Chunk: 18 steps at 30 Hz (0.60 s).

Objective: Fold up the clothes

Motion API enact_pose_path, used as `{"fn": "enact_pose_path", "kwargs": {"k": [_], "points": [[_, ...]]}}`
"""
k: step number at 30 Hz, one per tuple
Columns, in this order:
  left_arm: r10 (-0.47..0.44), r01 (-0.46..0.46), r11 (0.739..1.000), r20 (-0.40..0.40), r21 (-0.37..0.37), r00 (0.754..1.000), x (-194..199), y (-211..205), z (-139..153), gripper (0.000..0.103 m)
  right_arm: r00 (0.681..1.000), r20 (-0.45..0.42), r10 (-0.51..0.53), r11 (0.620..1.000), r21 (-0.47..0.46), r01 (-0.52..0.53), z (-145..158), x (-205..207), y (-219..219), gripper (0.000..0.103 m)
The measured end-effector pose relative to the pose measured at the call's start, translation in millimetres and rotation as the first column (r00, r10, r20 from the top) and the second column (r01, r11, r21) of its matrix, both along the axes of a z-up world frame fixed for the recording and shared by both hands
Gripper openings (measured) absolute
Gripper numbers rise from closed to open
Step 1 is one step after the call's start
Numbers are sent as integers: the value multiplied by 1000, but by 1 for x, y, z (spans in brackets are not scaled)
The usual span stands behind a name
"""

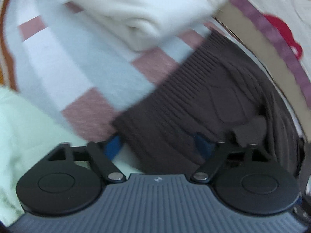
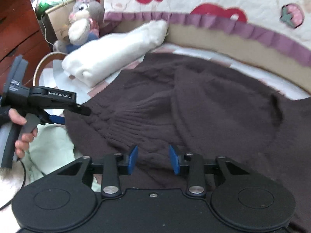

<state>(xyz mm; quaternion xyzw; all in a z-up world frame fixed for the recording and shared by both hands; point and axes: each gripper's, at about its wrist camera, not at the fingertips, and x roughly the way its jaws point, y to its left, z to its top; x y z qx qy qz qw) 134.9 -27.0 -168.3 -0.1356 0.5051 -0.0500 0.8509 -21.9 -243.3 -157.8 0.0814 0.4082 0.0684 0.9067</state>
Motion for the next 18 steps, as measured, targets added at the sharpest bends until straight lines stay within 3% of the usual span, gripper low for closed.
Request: {"fn": "enact_pose_path", "kwargs": {"k": [1, 2, 4, 6, 8, 10, 11, 15, 18], "points": [[-26, 26, 999, 12, 25, 1000, -1, -7, 0, 76, 1000, -23, 2, 1000, -6, -2, -7, 6, 3, 26], [-53, 51, 998, 33, 47, 998, -1, -13, 1, 47, 999, -44, 4, 1000, -9, -4, -13, 11, 6, 25], [-97, 86, 990, 102, 109, 990, -3, -22, 9, 9, 999, -47, 8, 1000, 5, -8, -21, 14, 7, 24], [-174, 116, 971, 283, 211, 943, -15, -35, 34, 8, 1000, -24, 5, 997, 73, -3, -17, 8, -2, 25], [-242, 146, 956, 404, 253, 882, -31, -52, 59, 8, 999, 48, -7, 973, 230, -4, -8, -7, -24, 30], [-306, 188, 943, 494, 276, 813, -48, -74, 83, 8, 989, 118, -87, 904, 427, 29, 1, -35, -66, 58], [-352, 225, 930, 533, 290, 770, -58, -89, 94, 8, 984, 121, -132, 889, 454, 63, 6, -48, -85, 59], [-536, 399, 844, 603, 360, 591, -96, -168, 120, 8, 954, 89, -288, 895, 378, 235, 30, -101, -151, 59], [-647, 461, 760, 590, 457, 483, -122, -232, 133, 8, 947, 144, -288, 942, 222, 252, 41, -147, -172, 59]]}}
